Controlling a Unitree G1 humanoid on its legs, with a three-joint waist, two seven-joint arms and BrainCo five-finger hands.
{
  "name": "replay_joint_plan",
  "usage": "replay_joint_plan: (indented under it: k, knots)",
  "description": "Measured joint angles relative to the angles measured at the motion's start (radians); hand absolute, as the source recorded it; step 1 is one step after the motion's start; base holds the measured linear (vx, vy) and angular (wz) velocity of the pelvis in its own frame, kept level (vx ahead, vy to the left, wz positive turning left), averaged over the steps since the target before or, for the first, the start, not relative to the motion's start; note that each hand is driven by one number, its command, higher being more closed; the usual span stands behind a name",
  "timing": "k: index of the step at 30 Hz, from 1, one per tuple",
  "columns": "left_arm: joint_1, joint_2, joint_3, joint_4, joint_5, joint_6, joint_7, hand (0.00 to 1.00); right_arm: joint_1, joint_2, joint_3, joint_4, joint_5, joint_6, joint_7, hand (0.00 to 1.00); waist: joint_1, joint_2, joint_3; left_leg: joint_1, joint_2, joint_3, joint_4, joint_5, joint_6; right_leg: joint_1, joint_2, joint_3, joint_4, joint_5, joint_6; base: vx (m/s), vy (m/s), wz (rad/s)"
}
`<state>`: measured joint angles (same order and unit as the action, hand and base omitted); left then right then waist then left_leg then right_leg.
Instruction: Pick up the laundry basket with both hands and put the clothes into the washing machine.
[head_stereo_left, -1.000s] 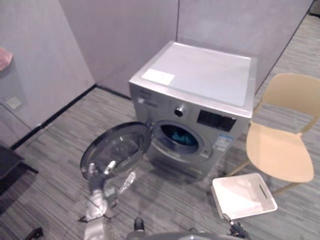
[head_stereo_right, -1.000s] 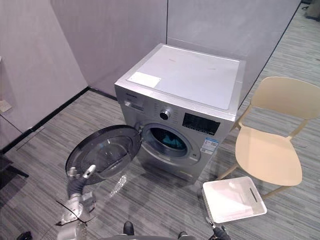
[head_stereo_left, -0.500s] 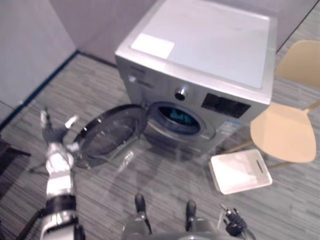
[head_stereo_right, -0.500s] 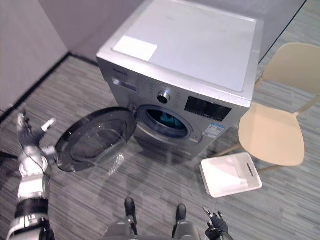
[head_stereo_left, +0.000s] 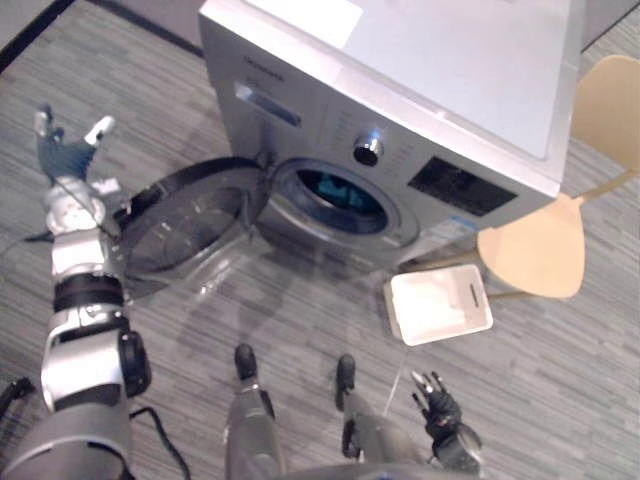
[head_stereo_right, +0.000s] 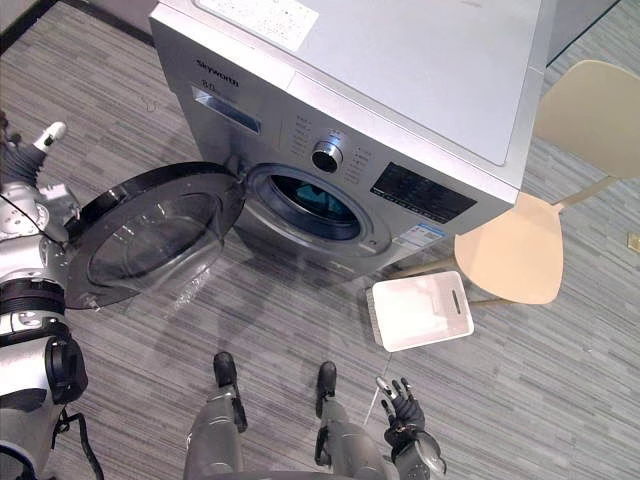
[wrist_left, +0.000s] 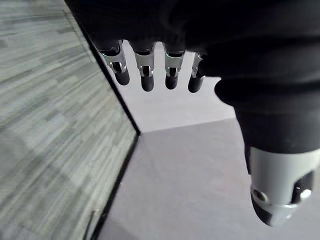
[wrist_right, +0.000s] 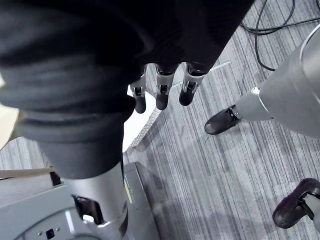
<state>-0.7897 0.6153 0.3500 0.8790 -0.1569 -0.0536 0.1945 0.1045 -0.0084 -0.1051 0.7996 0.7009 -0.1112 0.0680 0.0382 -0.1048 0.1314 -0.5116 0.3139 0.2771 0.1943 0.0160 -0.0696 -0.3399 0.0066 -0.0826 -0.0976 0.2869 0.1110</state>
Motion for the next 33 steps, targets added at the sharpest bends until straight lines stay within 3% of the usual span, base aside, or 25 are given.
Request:
replay_joint_plan:
  k: [7, 9, 11, 12, 14, 15, 17, 20, 22, 24, 27, 31, 33]
  knots:
    - [0.169, -0.114, 0.084, 0.087, -0.051, -0.025, -0.035, 0.0, -0.012, -0.009, -0.019, 0.072, -0.001, 0.006, 0.001, 0.0, 0.003, -0.003, 0.002, 0.07, -0.015, 0.045, 0.005, 0.0, 0.0, 0.042, -0.016, 0.015, 0.0, -0.006, -0.007, 0.03, 0.056, -0.06]
    - [0.235, -0.161, 0.084, 0.107, -0.068, -0.026, -0.06, 0.0, -0.014, -0.018, -0.04, 0.108, -0.009, 0.007, 0.0, 0.0, -0.002, -0.012, -0.003, 0.109, -0.05, 0.066, -0.021, -0.002, 0.003, 0.064, -0.046, 0.02, 0.002, -0.058, -0.045, -0.01, 0.04, 0.02]
    - [0.304, -0.218, 0.071, 0.133, -0.08, -0.024, -0.079, 0.0, -0.022, -0.026, -0.059, 0.155, -0.028, 0.011, -0.003, 0.0, -0.018, -0.032, -0.014, 0.136, -0.101, 0.084, -0.041, -0.008, 0.001, 0.074, -0.094, 0.022, 0.019, -0.16, -0.034, -0.05, -0.015, 0.1]
    - [0.35, -0.258, 0.065, 0.155, -0.08, -0.022, -0.087, 0.0, -0.035, -0.037, -0.065, 0.178, -0.042, 0.015, -0.004, 0.0, -0.027, -0.018, -0.014, 0.152, -0.111, 0.085, -0.055, -0.005, 0.0, 0.071, -0.106, 0.024, 0.036, -0.183, -0.033, -0.07, -0.028, -0.04]
    - [0.462, -0.388, -0.002, 0.224, -0.087, 0.002, -0.103, 0.0, -0.027, -0.048, -0.114, 0.227, -0.067, 0.032, -0.003, 0.0, -0.045, 0.009, -0.037, 0.237, -0.147, 0.093, -0.161, 0.04, -0.006, 0.08, -0.114, 0.028, 0.082, -0.218, -0.022, -0.05, -0.005, 0.02]
    - [0.48, -0.416, -0.029, 0.232, -0.086, 0.003, -0.108, 0.0, -0.026, -0.048, -0.127, 0.239, -0.072, 0.034, -0.003, 0.0, -0.052, 0.014, -0.042, 0.254, -0.152, 0.093, -0.187, 0.052, -0.007, 0.088, -0.114, 0.026, 0.086, -0.223, -0.022, 0.01, 0.017, 0.16]
    - [0.533, -0.482, -0.185, 0.264, -0.072, 0.018, -0.142, 0.0, -0.025, -0.04, -0.158, 0.259, -0.086, 0.044, -0.002, 0.0, -0.07, 0.024, -0.062, 0.322, -0.165, 0.102, -0.274, 0.09, -0.014, 0.11, -0.111, 0.029, 0.095, -0.234, -0.023, 0.03, 0.021, 0.04]
    - [0.543, -0.543, -0.342, 0.297, -0.067, 0.031, -0.174, 0.0, -0.023, -0.038, -0.193, 0.276, -0.089, 0.049, -0.002, 0.0, -0.092, 0.036, -0.076, 0.386, -0.173, 0.149, -0.29, 0.093, -0.018, 0.137, -0.106, 0.07, 0.099, -0.24, -0.017, 0.05, 0.02, -0.33]
    - [0.51, -0.55, -0.392, 0.297, -0.066, 0.034, -0.17, 0.0, -0.012, -0.039, -0.218, 0.274, -0.096, 0.051, -0.003, 0.0, -0.136, 0.062, -0.093, 0.423, -0.179, 0.203, -0.289, 0.08, -0.011, 0.143, -0.108, 0.121, 0.104, -0.241, -0.013, 0.09, 0.04, -0.64]
    - [0.444, -0.531, -0.388, 0.297, -0.067, 0.034, -0.163, 0.0, 0.006, -0.039, -0.241, 0.272, -0.103, 0.053, -0.003, 0.0, -0.154, 0.085, -0.099, 0.441, -0.18, 0.243, -0.289, 0.072, -0.01, 0.133, -0.103, 0.163, 0.109, -0.238, -0.012, 0.06, 0.018, -0.65]
    - [0.304, -0.442, -0.303, 0.275, -0.081, 0.016, -0.113, 0.0, 0.049, -0.047, -0.294, 0.271, -0.109, 0.053, -0.005, 0.0, -0.197, 0.119, -0.102, 0.452, -0.172, 0.281, -0.288, 0.072, -0.009, 0.116, -0.089, 0.199, 0.114, -0.229, -0.009, 0.09, -0.028, -0.49]
    - [0.238, -0.361, -0.195, 0.194, -0.082, -0.022, -0.057, 0.0, 0.101, -0.052, -0.441, 0.275, -0.113, 0.048, -0.008, 0.0, -0.219, 0.133, -0.101, 0.493, -0.154, 0.297, -0.288, 0.063, -0.022, 0.149, -0.074, 0.205, 0.115, -0.234, -0.02, 0.09, -0.051, -0.11]
    - [0.282, -0.363, -0.179, 0.187, -0.066, -0.026, -0.061, 0.0, 0.113, -0.053, -0.507, 0.275, -0.115, 0.049, -0.007, 0.0, -0.219, 0.142, -0.101, 0.509, -0.153, 0.296, -0.288, 0.059, -0.027, 0.168, -0.073, 0.198, 0.116, -0.244, -0.024, 0.05, -0.024, 0.09]
